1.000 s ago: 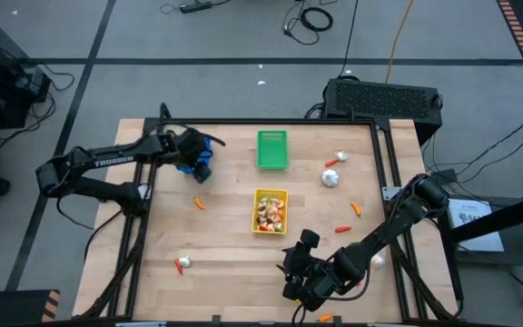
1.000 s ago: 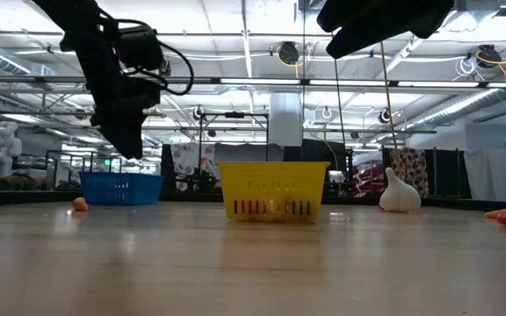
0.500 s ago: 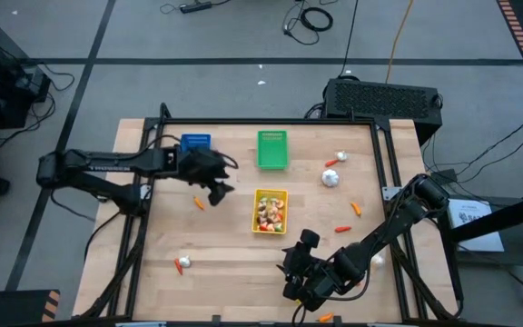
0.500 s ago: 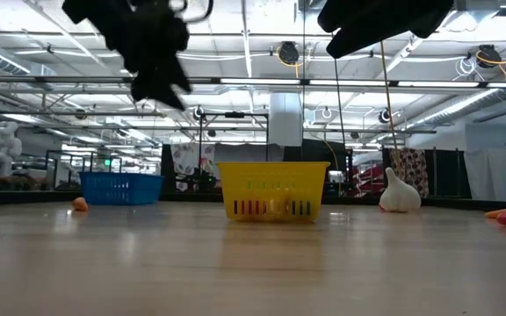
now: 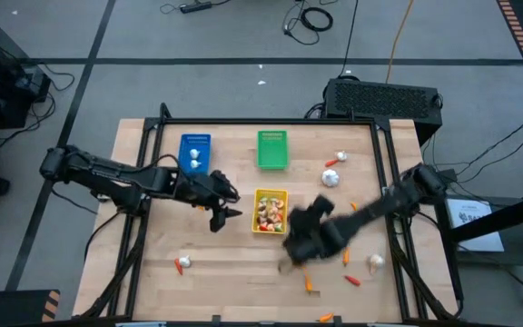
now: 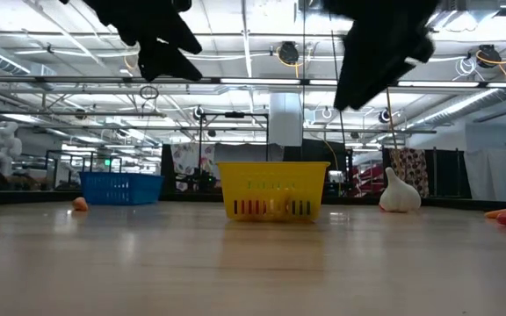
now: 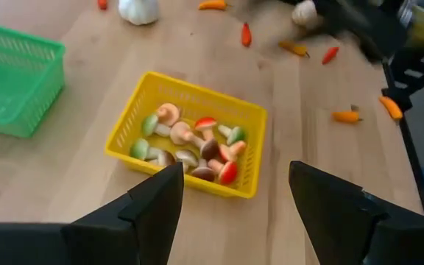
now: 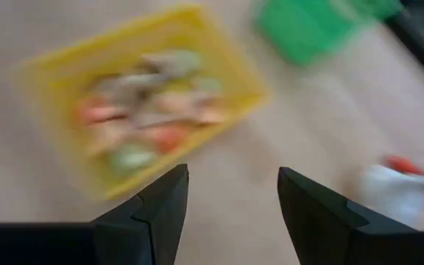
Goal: Sort produce into baskets
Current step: Put the white garlic into the blue bin
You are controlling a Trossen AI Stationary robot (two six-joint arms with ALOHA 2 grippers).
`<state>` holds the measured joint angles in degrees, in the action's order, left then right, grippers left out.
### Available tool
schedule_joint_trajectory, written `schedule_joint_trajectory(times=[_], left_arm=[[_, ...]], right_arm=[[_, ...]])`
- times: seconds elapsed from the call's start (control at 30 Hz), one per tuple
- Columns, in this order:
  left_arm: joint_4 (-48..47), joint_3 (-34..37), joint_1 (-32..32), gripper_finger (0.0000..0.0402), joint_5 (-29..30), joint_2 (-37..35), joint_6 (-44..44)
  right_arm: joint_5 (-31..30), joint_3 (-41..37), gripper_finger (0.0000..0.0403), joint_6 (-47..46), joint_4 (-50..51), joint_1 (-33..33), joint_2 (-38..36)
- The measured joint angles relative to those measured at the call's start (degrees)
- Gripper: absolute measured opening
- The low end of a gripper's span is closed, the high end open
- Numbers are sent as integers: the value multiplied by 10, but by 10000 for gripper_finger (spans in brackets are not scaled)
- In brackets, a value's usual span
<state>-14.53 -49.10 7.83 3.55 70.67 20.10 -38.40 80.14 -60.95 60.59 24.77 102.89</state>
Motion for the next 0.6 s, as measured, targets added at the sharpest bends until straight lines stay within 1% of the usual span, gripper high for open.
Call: schedule_joint_trajectory(times=[0.1,0.17,0.23,0.27,0.33,0.43,0.5,0.6], left_arm=[[4,0,22,254,11,16,0],[5,0,35,254,11,28,0],[14,0,48,254,11,36,-5],[18,0,56,254,11,40,-12],[28,0,71,254,11,44,-26],[37,0,89,254,11,47,-40],[38,0,98,254,14,47,-47],[37,0,107,254,15,47,-64]], right_arm=[[39,0,201,-7,91,-91,-21],[62,0,201,12,159,-158,-33],[69,0,201,29,203,-225,-43],[67,-1,201,42,209,-258,-50],[67,-8,201,81,197,-324,-71],[84,-36,201,122,147,-414,-100],[85,-61,201,130,117,-462,-115],[118,-102,201,144,83,-513,-131]])
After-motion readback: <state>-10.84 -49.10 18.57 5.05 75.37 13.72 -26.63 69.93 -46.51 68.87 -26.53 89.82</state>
